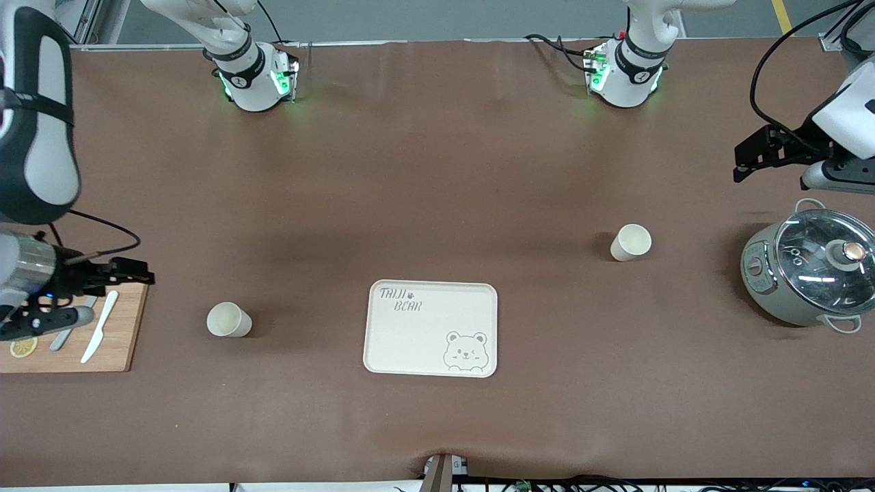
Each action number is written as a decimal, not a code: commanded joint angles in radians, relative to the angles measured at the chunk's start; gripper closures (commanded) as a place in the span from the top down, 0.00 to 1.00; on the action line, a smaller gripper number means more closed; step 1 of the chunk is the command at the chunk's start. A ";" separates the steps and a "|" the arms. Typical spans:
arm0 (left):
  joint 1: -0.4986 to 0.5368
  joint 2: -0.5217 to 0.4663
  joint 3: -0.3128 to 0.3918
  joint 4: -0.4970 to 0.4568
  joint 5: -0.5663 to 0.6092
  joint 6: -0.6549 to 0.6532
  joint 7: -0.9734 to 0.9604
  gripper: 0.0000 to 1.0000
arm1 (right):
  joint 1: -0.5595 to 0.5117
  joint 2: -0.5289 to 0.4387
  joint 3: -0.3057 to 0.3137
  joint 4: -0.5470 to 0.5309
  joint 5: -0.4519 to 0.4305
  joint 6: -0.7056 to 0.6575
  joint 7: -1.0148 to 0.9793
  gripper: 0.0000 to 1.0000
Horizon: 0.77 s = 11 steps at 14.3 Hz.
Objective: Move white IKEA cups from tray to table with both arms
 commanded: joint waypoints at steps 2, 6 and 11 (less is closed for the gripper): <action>0.005 -0.007 0.001 0.011 -0.004 -0.034 0.029 1.00 | -0.010 -0.047 0.003 0.038 -0.008 -0.065 0.058 1.00; 0.005 -0.007 0.002 0.011 -0.005 -0.042 0.028 1.00 | -0.010 -0.121 0.002 0.038 -0.009 -0.146 0.105 1.00; 0.005 -0.007 0.004 0.011 -0.005 -0.040 0.028 1.00 | -0.007 -0.188 0.008 0.038 -0.048 -0.191 0.214 1.00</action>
